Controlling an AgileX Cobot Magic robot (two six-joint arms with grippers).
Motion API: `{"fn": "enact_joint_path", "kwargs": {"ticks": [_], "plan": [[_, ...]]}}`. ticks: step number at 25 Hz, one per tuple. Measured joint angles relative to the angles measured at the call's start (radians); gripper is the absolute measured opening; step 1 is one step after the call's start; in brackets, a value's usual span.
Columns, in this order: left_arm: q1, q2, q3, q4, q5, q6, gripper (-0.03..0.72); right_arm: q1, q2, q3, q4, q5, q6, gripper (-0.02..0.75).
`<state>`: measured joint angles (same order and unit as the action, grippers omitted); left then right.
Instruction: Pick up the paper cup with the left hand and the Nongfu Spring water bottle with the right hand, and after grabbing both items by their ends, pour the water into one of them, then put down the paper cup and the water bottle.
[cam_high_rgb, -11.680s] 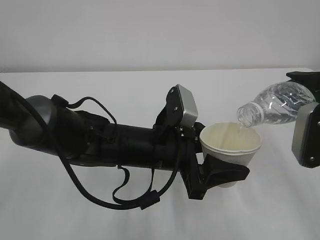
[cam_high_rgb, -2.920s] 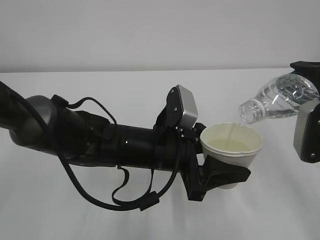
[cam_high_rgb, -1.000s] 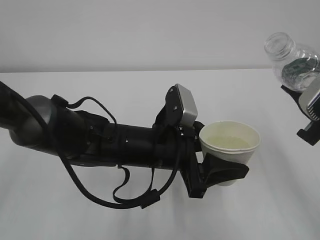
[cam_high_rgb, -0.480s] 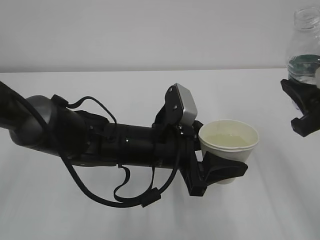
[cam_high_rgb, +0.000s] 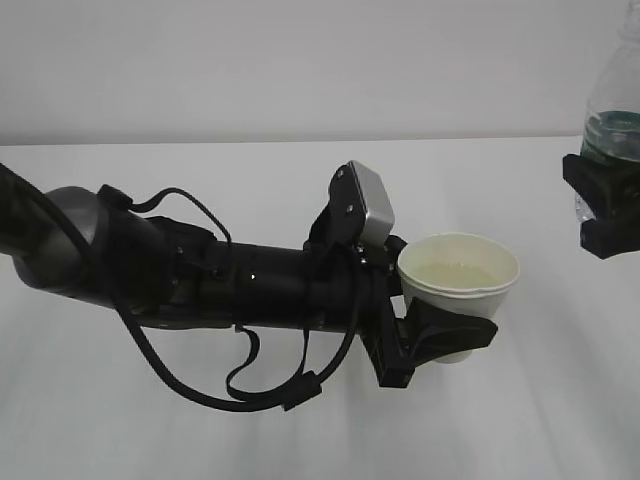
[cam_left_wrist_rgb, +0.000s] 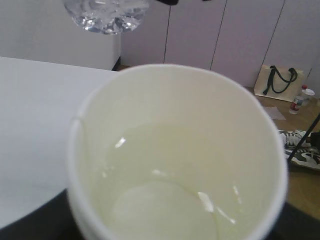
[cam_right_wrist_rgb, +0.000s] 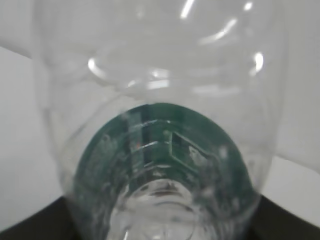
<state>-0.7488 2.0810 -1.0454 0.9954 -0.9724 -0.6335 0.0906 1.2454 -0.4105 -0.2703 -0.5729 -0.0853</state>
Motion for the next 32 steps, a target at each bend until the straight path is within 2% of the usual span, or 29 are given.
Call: {"fn": "enact_joint_path", "kwargs": {"ticks": [10, 18, 24, 32], "plan": [[0.0, -0.008, 0.0, 0.009, 0.0, 0.0, 0.463, 0.0, 0.0, 0.013, 0.03, -0.017, 0.074, 0.402], [0.0, -0.008, 0.0, 0.01, -0.007, 0.0, 0.463, 0.0, 0.0, 0.129, 0.161, -0.185, 0.078, 0.402], [0.0, -0.008, 0.0, 0.01, -0.009, 0.0, 0.463, 0.0, 0.062, 0.133, 0.187, -0.267, 0.078, 0.402], [0.0, -0.008, 0.0, 0.01, -0.012, 0.0, 0.463, 0.0, 0.3, 0.133, 0.195, -0.528, 0.085, 0.402]]}}
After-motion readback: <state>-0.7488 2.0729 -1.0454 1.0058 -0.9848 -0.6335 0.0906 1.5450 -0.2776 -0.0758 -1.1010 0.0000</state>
